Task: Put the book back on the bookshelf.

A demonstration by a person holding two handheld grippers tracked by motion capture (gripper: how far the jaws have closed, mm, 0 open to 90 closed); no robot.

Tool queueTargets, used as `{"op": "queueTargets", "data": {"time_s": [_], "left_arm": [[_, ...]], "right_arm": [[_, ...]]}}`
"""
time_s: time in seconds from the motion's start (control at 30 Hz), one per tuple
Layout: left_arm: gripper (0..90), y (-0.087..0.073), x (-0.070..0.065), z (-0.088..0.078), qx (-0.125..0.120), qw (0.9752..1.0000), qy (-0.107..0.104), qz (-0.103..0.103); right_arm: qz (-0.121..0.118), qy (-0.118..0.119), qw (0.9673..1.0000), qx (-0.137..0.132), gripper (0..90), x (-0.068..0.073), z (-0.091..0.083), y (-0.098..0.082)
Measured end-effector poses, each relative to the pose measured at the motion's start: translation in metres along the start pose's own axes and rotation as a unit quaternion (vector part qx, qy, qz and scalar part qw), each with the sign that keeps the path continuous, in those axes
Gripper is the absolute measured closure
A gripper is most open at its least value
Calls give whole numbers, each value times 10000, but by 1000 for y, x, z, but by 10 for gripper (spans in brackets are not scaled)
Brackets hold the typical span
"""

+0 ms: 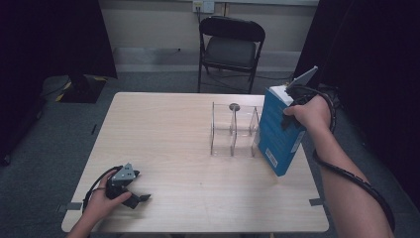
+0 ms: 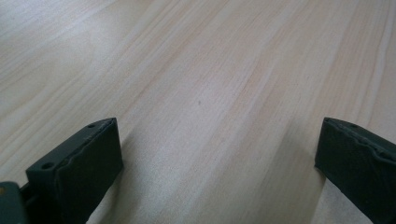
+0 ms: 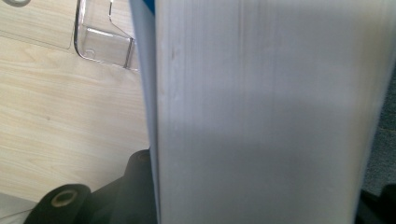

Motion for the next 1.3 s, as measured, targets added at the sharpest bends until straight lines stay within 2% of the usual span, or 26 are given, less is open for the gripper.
{"op": "queueTargets", "data": {"time_s": [0.2, 0.37, 0.8, 1.17, 1.3], "left_arm": [[0, 0, 0, 0, 2, 10000, 0, 2], [0, 0, 0, 0, 2, 10000, -1, 0], [0, 0, 0, 0, 1, 10000, -3, 1], [0, 0, 0, 0, 1, 10000, -3, 2], [0, 0, 0, 0, 1, 10000, -5, 2]], "right_arm": [[23, 66, 10000, -13, 619, 0, 2, 3], [51, -31, 10000, -65, 619, -1, 4, 7], [166, -65, 9996, -224, 619, 0, 11, 20], [363, -96, 9986, -366, 619, -5, 15, 29], [340, -149, 9985, -410, 619, -6, 17, 31]]}}
Point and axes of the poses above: each handheld gripper's, and its own axes: z roughly forward along the jaws, y roughly out of its top, x roughly to its left, the point moved 9 cm from there along z, roughly forward along the jaws, and after that the axes turned 8 degrees about y, right-handed, at the moved point
